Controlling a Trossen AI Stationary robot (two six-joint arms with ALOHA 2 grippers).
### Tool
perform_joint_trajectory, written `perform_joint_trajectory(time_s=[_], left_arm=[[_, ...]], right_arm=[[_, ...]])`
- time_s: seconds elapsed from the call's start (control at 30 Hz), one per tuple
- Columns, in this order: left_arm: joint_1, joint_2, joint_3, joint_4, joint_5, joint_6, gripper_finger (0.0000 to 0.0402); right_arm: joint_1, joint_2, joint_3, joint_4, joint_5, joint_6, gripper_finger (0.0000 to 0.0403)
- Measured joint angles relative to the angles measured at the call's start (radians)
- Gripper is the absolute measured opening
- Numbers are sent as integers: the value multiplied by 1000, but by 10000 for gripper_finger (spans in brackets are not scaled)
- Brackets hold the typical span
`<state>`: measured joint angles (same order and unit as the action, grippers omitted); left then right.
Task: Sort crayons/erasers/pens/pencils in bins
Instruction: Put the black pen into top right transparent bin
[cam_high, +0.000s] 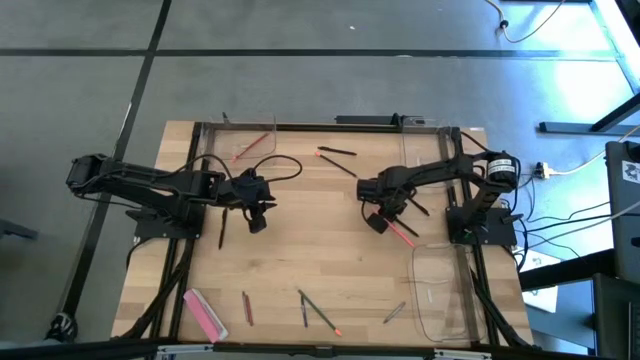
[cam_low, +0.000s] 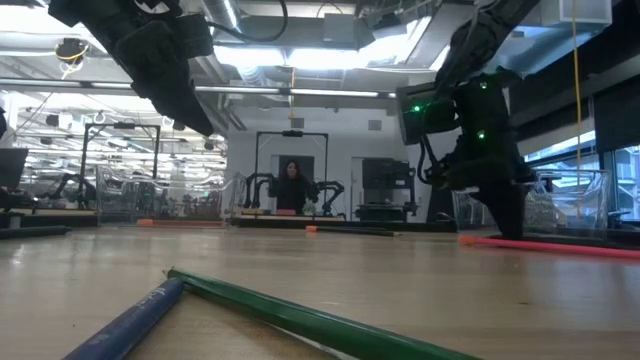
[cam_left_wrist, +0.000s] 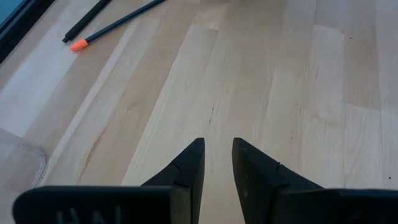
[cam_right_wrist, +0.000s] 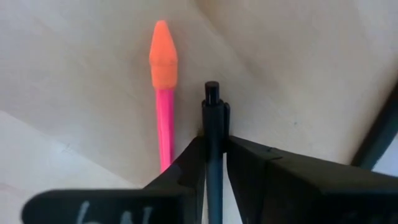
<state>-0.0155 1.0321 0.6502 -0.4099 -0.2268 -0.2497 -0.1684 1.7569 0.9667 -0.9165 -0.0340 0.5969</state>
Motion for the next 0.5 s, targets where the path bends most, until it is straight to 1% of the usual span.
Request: perform_joint_trajectory(time_s=[0.5], left_arm=[[0,0,0,0,0,0,74]], right_arm=[[0,-2,61,-15,-5,-3,56]])
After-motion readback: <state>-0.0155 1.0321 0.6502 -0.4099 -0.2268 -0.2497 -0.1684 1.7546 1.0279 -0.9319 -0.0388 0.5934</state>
